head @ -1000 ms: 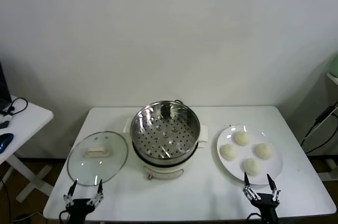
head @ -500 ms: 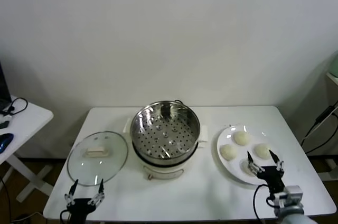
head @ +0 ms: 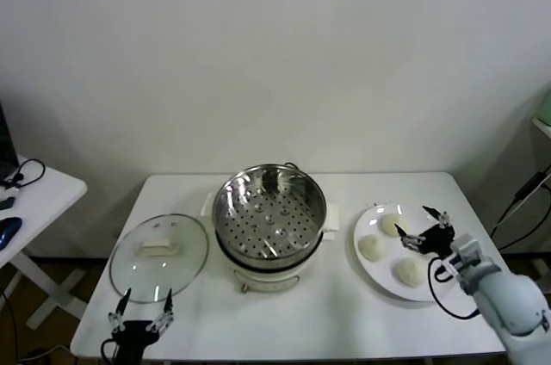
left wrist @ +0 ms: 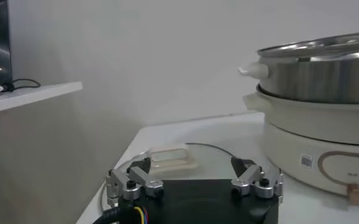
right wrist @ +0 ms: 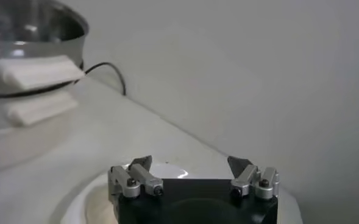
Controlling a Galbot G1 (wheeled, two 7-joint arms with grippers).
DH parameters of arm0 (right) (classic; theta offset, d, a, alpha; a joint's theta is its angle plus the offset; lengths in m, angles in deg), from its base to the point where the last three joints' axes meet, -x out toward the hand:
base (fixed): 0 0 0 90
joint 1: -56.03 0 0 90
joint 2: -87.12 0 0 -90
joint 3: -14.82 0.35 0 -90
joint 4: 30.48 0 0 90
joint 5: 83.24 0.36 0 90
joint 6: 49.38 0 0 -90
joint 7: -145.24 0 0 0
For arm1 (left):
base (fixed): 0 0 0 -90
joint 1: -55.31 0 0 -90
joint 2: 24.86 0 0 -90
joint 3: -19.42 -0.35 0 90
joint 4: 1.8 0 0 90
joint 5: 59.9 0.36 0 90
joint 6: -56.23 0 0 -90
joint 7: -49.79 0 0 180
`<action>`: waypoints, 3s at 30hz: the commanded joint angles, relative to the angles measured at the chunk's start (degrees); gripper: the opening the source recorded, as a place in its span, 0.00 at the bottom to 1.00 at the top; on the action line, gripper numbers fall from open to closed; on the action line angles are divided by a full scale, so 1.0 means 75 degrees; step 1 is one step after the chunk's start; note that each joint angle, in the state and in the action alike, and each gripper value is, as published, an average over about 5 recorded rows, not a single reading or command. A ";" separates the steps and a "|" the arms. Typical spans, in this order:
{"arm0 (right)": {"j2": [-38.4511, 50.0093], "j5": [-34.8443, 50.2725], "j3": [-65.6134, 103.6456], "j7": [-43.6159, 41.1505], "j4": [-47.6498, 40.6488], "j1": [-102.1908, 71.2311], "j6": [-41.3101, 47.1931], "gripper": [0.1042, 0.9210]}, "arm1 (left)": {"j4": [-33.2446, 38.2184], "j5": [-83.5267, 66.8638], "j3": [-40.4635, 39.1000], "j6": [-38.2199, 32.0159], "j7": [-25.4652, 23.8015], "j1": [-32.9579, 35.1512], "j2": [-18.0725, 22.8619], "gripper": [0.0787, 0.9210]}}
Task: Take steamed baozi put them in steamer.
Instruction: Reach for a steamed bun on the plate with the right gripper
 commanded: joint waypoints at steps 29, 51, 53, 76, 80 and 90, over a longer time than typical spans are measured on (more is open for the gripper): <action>-0.0478 -0.1373 -1.0838 -0.5466 -0.6433 1.0266 -0.2913 0.88 | -0.0118 0.0260 0.0156 -0.0077 -0.0035 0.0041 0.0114 0.88; -0.1265 -0.2459 -0.9439 -0.4903 -0.7170 0.8920 -0.2631 0.88 | -0.0240 0.0480 0.0357 -0.0019 -0.0154 0.0041 0.0155 0.88; -0.1323 -0.2452 -0.9303 -0.4852 -0.7254 0.8865 -0.2615 0.88 | -0.0247 0.0495 0.0358 -0.0020 -0.0155 0.0039 0.0155 0.88; -0.1506 -0.2631 -0.9007 -0.4813 -0.7419 0.8679 -0.2333 0.83 | -0.0322 0.0563 0.0346 0.0018 -0.0168 -0.0029 0.0150 0.88; -0.1520 -0.2643 -0.9008 -0.4803 -0.7421 0.8681 -0.2318 0.75 | -0.0326 0.0585 0.0336 0.0024 -0.0172 -0.0030 0.0147 0.88; -0.0874 -0.1895 -1.0129 -0.4823 -0.6412 0.9658 -0.2333 0.62 | -0.0331 0.0593 0.0359 0.0027 -0.0170 -0.0034 0.0127 0.88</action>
